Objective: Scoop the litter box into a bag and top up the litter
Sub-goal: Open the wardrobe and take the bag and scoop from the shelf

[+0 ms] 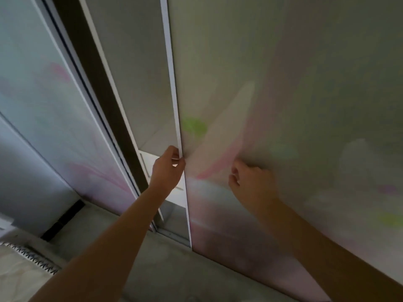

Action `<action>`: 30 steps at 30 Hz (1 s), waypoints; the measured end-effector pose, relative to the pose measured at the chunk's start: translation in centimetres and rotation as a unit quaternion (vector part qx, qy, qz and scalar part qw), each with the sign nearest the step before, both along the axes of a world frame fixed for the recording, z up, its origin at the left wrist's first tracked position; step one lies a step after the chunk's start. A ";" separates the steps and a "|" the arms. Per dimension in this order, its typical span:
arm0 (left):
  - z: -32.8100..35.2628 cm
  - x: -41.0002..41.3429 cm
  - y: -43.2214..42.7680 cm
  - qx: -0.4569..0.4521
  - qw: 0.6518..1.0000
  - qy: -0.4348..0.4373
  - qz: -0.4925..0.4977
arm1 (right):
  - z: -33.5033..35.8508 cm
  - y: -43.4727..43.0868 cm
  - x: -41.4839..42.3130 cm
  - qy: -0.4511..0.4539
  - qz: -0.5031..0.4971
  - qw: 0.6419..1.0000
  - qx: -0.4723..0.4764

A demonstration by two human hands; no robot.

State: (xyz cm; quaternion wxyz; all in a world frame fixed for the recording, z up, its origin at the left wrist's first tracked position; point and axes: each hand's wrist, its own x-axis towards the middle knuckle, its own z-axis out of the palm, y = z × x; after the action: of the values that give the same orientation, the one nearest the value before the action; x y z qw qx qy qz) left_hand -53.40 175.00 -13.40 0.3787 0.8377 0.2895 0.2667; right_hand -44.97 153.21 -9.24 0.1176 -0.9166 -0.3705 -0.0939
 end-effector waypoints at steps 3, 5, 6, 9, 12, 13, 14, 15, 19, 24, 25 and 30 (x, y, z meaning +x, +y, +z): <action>0.7 1.4 -2.4 -0.019 0.997 0.012 -0.080 | 0.3 -4.3 0.4 0.009 -0.053 0.999 0.002; 1.0 2.6 -4.1 -0.029 0.988 0.012 -0.149 | 0.2 -6.6 0.6 0.003 -0.097 0.995 0.014; 1.0 3.2 -4.9 -0.022 0.984 0.013 -0.178 | 0.0 -7.7 0.7 -0.002 -0.121 0.992 0.026; 1.2 4.8 -7.0 0.009 0.967 0.031 -0.251 | -0.7 -10.6 0.5 -0.021 -0.194 0.978 0.075; 1.9 6.2 -8.5 0.045 0.942 0.043 -0.331 | -1.0 -12.6 -0.1 0.003 -0.259 0.961 0.102; 2.1 6.6 -8.8 0.052 0.931 0.046 -0.358 | -1.2 -13.1 -0.2 0.012 -0.280 0.953 0.113; 2.3 7.1 -9.1 0.064 0.920 0.050 -0.383 | -1.5 -13.5 -0.4 0.017 -0.301 0.945 0.129; 2.5 7.6 -9.4 0.081 0.908 0.053 -0.407 | -1.9 -13.8 -0.7 0.022 -0.323 0.935 0.147; 3.4 10.3 -10.2 0.191 0.854 0.063 -0.479 | -3.9 -13.2 -2.6 0.051 -0.402 0.884 0.234; 4.1 12.5 -13.0 0.327 0.811 0.056 -0.482 | -4.2 -12.5 -2.4 0.074 -0.445 0.822 0.348; 4.1 12.7 -13.6 0.323 0.811 0.049 -0.486 | -4.0 -12.5 -2.1 0.077 -0.449 0.811 0.367; 3.9 14.0 -16.5 0.336 0.792 0.036 -0.509 | -3.0 -13.6 -0.8 0.069 -0.480 0.770 0.414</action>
State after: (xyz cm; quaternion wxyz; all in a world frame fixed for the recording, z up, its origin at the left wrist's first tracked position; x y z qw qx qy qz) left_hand -39.37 158.48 -9.46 0.1433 0.9474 -0.2731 0.0861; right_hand -45.74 139.65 -12.27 0.4504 -0.8418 0.2017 -0.2188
